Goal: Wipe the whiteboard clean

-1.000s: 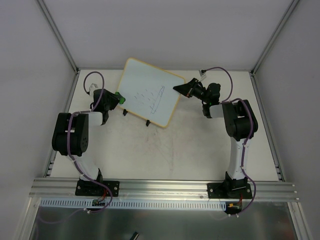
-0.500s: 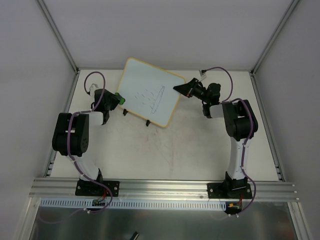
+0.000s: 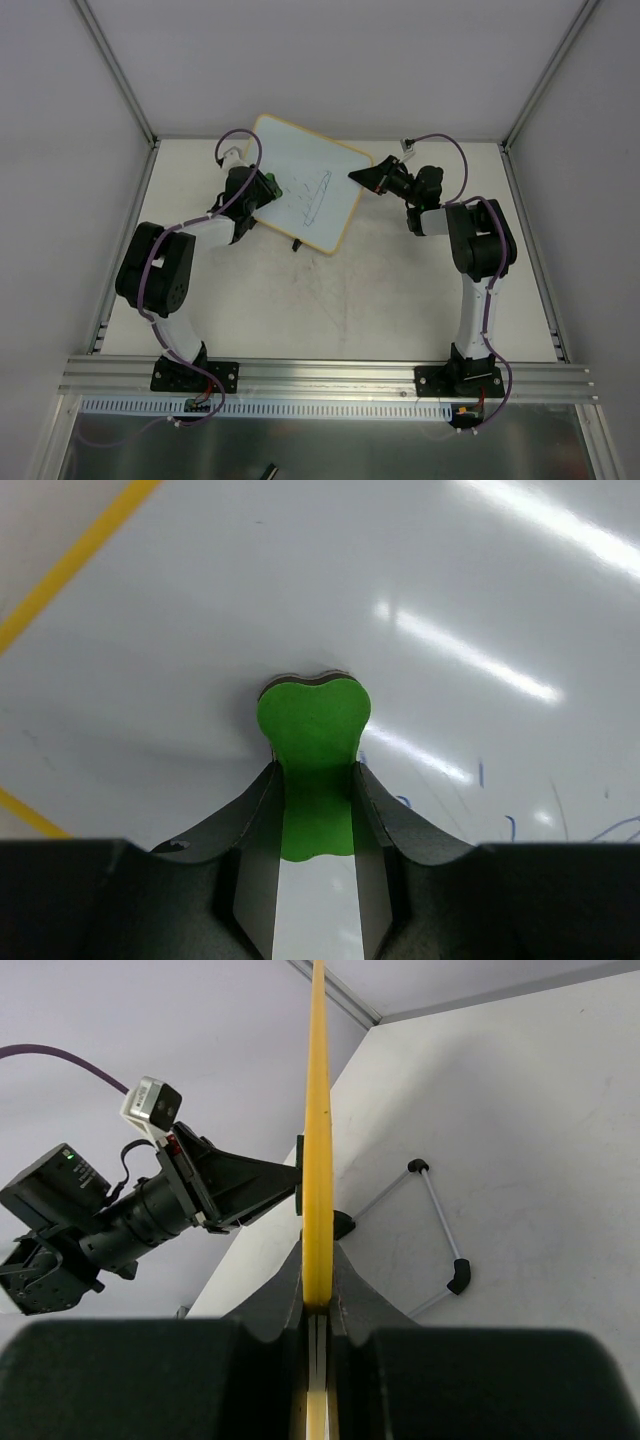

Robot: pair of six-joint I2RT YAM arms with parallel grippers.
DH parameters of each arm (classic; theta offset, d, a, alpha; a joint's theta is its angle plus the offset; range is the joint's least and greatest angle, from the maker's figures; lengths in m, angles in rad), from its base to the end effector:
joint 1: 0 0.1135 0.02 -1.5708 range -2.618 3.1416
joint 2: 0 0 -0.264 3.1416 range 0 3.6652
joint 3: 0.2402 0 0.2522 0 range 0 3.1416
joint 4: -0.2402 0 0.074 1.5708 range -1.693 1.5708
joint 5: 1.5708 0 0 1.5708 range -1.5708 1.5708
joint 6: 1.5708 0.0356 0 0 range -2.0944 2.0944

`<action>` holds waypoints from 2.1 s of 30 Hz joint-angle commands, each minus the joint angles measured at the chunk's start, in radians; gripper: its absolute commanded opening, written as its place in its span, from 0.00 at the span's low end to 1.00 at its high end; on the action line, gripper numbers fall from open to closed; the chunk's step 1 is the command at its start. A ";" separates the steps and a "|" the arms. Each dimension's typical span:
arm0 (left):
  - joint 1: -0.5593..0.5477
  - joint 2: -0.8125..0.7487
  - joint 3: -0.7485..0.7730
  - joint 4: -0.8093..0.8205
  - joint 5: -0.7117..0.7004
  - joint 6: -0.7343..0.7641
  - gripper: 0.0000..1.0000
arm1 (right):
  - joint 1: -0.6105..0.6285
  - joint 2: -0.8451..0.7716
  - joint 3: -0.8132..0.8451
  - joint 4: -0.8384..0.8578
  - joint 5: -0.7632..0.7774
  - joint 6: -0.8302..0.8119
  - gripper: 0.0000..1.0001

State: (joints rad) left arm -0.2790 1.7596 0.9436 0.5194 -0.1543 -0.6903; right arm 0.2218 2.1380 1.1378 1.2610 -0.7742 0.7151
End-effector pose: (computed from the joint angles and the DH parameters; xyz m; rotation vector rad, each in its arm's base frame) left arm 0.3721 -0.1009 0.2036 -0.4928 1.8321 -0.5235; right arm 0.4245 0.1212 0.1881 -0.3610 1.4669 1.2698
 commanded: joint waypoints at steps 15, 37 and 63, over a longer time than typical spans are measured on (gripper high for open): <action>-0.206 0.158 0.332 -0.108 0.151 0.316 0.00 | -0.002 -0.004 0.016 0.216 -0.034 -0.051 0.00; -0.367 0.212 0.442 -0.199 0.062 0.589 0.00 | -0.001 -0.004 0.014 0.216 -0.036 -0.051 0.00; -0.114 0.095 0.081 -0.154 -0.045 0.100 0.00 | -0.007 -0.004 0.008 0.230 -0.027 -0.037 0.00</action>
State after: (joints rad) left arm -0.4484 1.8252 1.0924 0.4976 -0.1421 -0.5129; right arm 0.2146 2.1513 1.1378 1.2518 -0.7624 0.7296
